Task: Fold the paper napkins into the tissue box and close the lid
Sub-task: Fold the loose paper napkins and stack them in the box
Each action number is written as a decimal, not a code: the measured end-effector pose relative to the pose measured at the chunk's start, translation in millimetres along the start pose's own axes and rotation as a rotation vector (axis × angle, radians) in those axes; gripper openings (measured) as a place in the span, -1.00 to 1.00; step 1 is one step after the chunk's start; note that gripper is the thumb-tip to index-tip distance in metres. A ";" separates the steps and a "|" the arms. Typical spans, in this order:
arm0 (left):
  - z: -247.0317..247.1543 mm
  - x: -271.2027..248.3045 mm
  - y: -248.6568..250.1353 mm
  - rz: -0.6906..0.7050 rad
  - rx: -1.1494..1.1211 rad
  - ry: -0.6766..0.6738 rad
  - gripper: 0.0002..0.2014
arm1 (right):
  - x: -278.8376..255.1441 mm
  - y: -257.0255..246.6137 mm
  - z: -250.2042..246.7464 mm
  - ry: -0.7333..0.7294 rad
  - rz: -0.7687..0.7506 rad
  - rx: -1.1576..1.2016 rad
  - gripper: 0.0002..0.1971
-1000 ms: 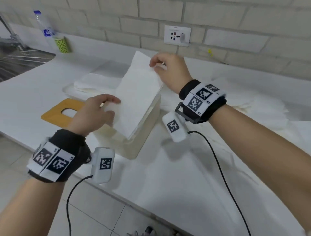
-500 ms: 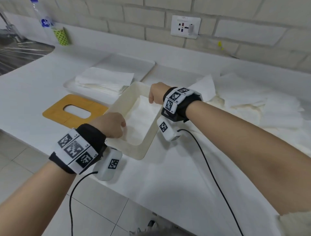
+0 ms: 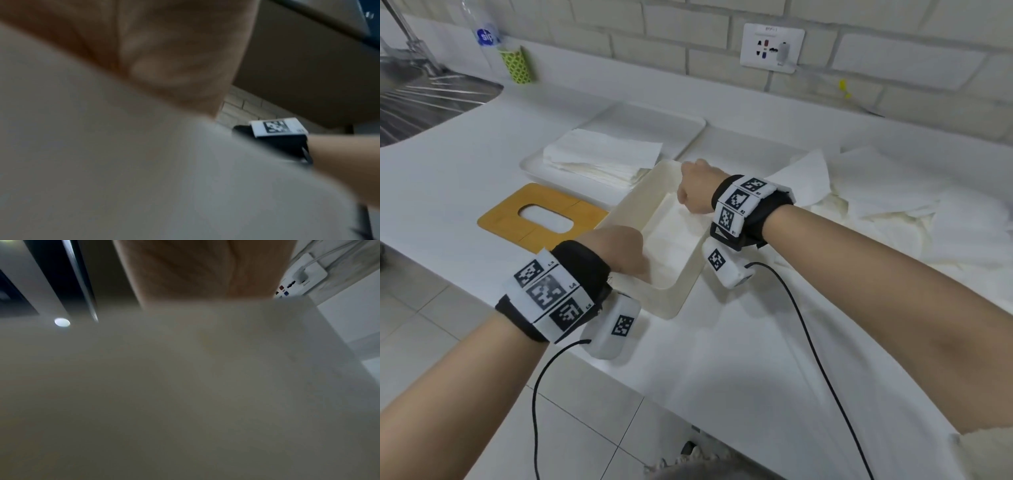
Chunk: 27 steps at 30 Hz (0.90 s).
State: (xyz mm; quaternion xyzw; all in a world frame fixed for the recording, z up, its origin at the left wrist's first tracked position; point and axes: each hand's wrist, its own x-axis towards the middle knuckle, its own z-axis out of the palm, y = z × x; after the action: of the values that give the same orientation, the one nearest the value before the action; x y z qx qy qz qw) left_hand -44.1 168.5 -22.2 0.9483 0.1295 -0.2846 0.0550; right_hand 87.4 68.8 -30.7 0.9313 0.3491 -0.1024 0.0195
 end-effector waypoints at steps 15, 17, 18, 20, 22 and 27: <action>29.8 -22.5 96.8 0.508 -0.631 0.506 -0.83 | -147.2 90.8 41.8 -0.199 -0.012 -0.099 -0.77; 37.2 -14.4 112.9 0.512 -0.533 0.442 -0.77 | -157.2 97.9 57.1 -0.308 0.012 -0.201 -0.68; 40.5 -10.1 119.9 0.510 -0.491 0.400 -0.74 | -160.3 99.6 61.3 -0.330 0.017 -0.235 -0.68; 45.0 -0.8 132.4 0.512 -0.404 0.319 -0.68 | -161.8 102.9 64.5 -0.319 0.034 -0.258 -0.75; 45.9 5.6 143.2 0.509 -0.317 0.257 -0.61 | -159.7 106.5 65.4 -0.291 0.051 -0.260 -0.84; 43.2 9.5 164.8 0.517 -0.208 0.119 -0.44 | -161.2 108.3 70.1 -0.261 0.057 -0.259 -0.71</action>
State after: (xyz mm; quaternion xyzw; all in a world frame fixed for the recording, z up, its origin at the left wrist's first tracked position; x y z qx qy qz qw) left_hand -13.5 4.7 -58.4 0.9541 -0.0849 -0.1902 0.2151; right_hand 27.3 -124.7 -70.2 0.9093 0.3272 -0.1761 0.1872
